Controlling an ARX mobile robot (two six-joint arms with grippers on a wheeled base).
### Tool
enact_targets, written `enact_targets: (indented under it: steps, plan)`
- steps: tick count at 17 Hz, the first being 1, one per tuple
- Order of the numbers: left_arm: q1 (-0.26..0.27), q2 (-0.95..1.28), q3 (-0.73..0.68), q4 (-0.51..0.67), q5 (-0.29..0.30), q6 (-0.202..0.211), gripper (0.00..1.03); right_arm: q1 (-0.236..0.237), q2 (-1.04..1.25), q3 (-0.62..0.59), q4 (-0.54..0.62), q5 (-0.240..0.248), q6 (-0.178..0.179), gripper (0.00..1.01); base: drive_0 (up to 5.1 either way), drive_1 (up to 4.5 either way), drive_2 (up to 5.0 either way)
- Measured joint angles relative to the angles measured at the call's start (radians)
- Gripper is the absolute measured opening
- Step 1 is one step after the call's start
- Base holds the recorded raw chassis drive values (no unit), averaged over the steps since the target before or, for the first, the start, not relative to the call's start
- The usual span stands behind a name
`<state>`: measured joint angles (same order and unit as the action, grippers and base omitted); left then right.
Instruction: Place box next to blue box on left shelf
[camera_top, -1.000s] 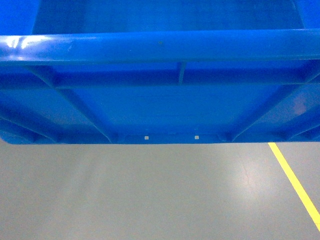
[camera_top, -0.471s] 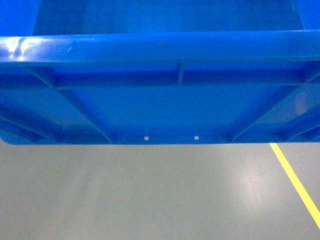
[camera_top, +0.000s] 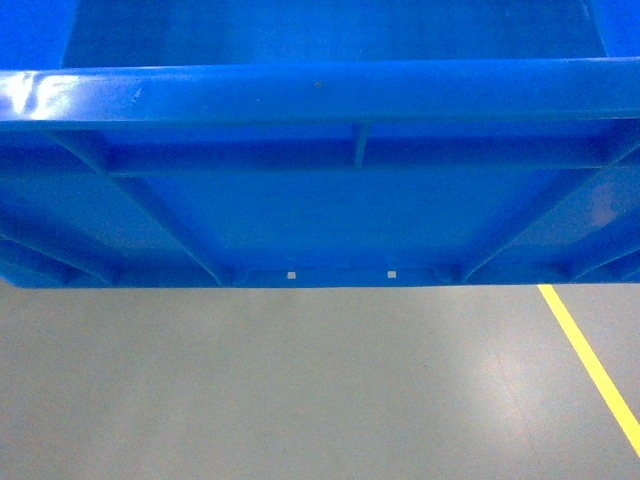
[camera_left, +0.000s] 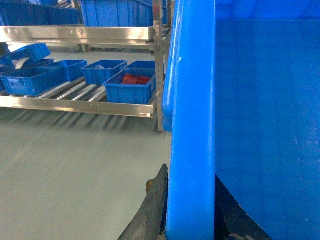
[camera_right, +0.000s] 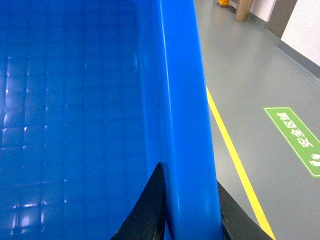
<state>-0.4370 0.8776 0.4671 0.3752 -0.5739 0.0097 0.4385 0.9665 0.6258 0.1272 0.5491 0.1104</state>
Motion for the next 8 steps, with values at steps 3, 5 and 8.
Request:
enact_targets:
  steps: [3,5,8]
  plan:
    - [0.000,0.001,0.000,-0.002,0.001,0.000,0.11,0.000,0.000,0.000,-0.002,0.000,0.000,0.13,0.1,4.13,-4.0]
    - [0.000,0.000,0.000,0.001,0.001,0.000,0.11,0.000,0.000,0.000,0.001,0.000,0.000,0.13,-0.1,4.00,-4.1]
    - [0.000,0.000,0.000,0.000,0.001,0.000,0.11,0.000,0.000,0.000,0.000,0.000,-0.001,0.13,-0.1,4.00,-4.1]
